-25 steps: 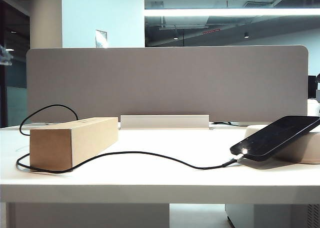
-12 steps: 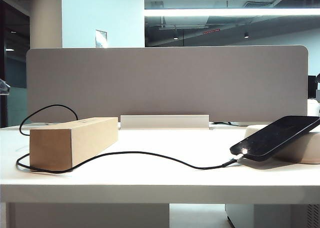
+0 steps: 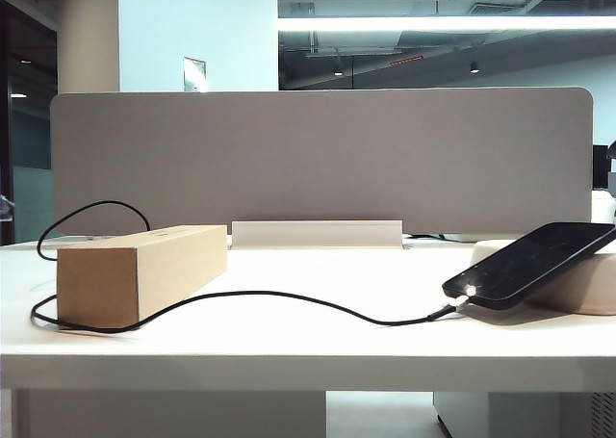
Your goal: Pick up the charging cable and the phone, plug the charging cable into the charging port on the phone, and finally place them back on the table.
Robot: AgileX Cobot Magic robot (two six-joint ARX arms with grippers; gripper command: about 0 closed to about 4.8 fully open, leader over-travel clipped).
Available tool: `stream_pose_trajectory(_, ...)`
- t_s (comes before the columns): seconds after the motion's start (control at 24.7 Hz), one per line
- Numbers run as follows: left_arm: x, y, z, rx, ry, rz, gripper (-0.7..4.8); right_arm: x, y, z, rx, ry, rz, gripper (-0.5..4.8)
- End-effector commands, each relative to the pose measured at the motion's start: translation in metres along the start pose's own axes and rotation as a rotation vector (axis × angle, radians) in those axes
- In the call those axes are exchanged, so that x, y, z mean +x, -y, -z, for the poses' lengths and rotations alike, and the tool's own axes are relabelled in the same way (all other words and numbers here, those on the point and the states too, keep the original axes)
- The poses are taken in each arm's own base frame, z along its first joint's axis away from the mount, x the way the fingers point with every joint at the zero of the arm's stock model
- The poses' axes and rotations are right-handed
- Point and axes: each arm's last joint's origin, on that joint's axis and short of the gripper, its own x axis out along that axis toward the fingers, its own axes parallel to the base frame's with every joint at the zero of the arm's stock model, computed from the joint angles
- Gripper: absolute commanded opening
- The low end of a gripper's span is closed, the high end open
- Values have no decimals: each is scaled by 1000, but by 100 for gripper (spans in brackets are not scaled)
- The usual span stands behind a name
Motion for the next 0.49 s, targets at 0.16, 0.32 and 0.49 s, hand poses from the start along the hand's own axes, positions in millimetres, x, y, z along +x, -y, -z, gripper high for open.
stream_pose_trajectory(0.16, 0, 0, -4, 4, 31, 0, -6, 0, 0, 0, -2, 6, 0, -5)
stream_pose_trajectory(0.32, 0, 0, -5, 3, 42, -3, -6, 0, 0, 1, -2, 5, 1, -5)
stream_pose_trajectory(0.49, 0, -1, -5, 3, 46, -54, -6, 0, 0, 1, -2, 5, 1, -5)
